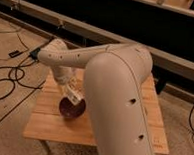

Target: Place the bottle in the ceramic bowl

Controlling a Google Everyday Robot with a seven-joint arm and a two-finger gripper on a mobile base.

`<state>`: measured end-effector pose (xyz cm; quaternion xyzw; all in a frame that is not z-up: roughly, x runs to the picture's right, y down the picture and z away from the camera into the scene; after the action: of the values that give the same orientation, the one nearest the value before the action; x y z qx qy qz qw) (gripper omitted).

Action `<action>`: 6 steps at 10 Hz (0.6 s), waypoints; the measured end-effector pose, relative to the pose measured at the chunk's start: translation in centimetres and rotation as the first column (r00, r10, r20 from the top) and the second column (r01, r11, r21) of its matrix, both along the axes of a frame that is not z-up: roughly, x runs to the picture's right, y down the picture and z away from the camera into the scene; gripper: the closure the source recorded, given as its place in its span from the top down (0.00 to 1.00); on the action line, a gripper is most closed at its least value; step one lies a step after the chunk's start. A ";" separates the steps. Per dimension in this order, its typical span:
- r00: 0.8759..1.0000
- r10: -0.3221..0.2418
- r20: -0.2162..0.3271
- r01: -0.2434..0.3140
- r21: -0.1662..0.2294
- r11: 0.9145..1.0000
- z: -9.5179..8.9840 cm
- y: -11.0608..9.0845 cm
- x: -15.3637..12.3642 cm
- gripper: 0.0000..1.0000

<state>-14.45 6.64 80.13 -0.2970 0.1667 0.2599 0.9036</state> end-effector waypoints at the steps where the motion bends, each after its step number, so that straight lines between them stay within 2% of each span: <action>1: 1.000 0.009 0.005 -0.009 0.000 1.000 0.3 0.4 -0.4 0.00; 6: 0.998 0.052 0.038 -0.053 0.038 0.998 1.1 1.3 -1.3 0.00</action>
<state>-15.73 7.99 81.26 -0.2885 0.1369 0.2811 0.9050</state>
